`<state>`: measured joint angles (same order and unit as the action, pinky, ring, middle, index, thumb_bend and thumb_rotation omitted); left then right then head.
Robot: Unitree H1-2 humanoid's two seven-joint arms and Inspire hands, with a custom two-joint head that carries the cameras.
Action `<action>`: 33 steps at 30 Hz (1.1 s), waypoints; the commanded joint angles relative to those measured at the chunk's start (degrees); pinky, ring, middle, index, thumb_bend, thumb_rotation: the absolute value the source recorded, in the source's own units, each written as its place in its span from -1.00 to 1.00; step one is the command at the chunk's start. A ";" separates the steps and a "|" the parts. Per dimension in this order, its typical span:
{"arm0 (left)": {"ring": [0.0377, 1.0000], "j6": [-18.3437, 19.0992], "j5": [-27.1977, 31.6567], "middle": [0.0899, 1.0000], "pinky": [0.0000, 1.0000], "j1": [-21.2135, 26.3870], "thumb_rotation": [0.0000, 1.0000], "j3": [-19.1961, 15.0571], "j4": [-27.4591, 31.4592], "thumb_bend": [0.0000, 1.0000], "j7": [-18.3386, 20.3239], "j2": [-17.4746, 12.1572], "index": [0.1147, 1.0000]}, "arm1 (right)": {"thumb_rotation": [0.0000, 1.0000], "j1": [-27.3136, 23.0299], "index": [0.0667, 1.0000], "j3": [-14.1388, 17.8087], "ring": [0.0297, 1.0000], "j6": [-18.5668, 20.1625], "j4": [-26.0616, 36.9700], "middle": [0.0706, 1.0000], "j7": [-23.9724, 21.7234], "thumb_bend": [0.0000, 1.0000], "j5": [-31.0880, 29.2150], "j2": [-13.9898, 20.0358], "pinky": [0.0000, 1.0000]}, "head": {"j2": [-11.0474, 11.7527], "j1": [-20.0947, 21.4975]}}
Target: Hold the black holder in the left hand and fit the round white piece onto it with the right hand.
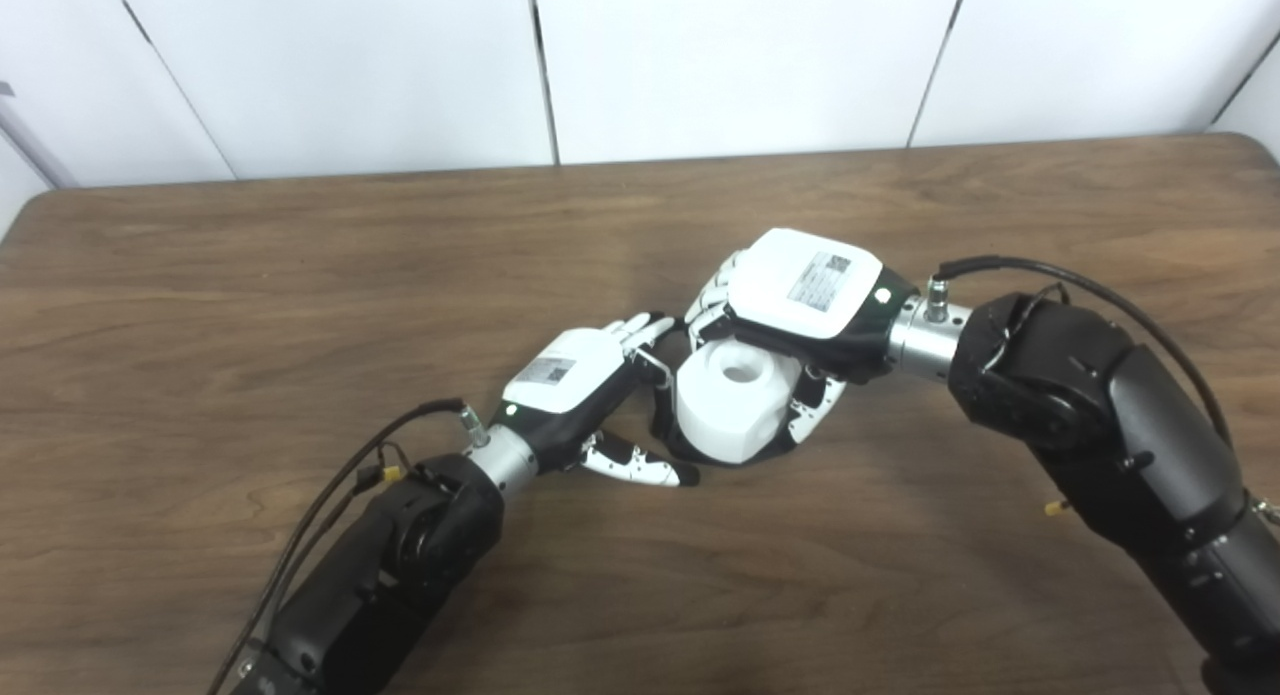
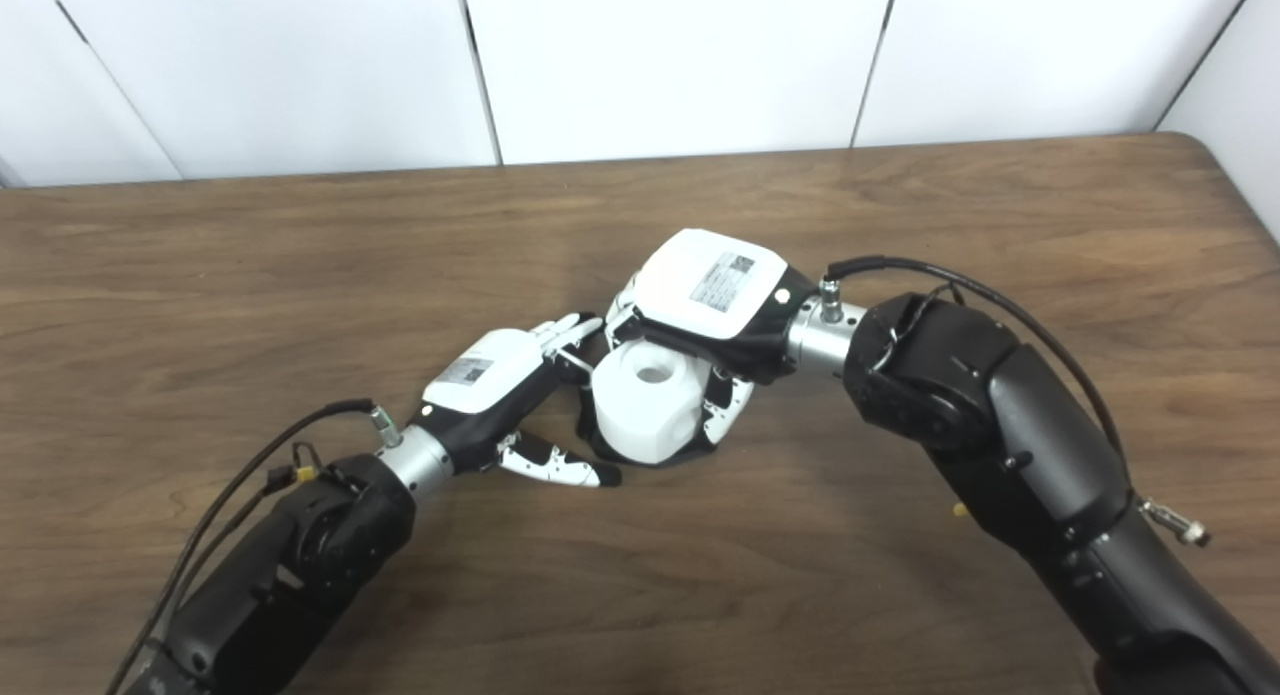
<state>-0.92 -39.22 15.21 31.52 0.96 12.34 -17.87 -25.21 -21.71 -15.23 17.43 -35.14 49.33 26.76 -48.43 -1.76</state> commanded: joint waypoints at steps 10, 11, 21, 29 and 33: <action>1.00 0.26 -1.29 0.94 0.92 -1.86 -0.86 2.14 -2.12 0.05 4.38 -0.74 -0.16 | -0.62 -0.21 0.71 1.73 0.48 0.20 0.51 0.44 1.68 0.74 1.45 0.02 0.45 | 0.00 -0.35; 1.00 -0.03 -1.35 0.94 0.92 -1.85 -0.86 2.15 -2.25 0.05 4.10 -0.74 -0.16 | -0.59 -0.14 0.76 1.85 0.48 0.27 0.51 0.46 1.81 0.76 1.34 -0.08 0.45 | -0.01 -0.43; 1.00 0.07 -1.46 0.94 0.91 -1.52 -0.86 1.79 -2.71 0.05 3.78 -0.69 -0.16 | -0.42 -0.54 1.00 3.88 0.49 1.15 0.85 0.70 2.84 0.92 -0.55 -1.51 0.38 | 0.20 -0.63; 1.00 2.16 -5.79 0.90 0.87 -1.83 -0.86 0.34 -3.65 0.05 -1.44 0.86 -0.16 | -0.40 -1.40 1.00 6.77 0.48 1.29 1.10 0.66 4.45 0.86 -2.59 -1.57 0.40 | 0.46 -0.91; 1.00 3.45 -7.85 0.90 0.90 -2.16 -0.86 -0.67 -3.90 0.05 -3.32 1.88 -0.15 | -0.35 -2.28 1.00 8.99 0.48 1.29 0.06 0.65 5.84 0.86 -3.20 -1.07 0.36 | 0.59 -0.91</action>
<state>-0.38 -43.70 13.86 30.42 -0.07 7.95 -15.50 -24.51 -14.29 -14.58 17.05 -31.52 47.37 24.90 -47.81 -2.64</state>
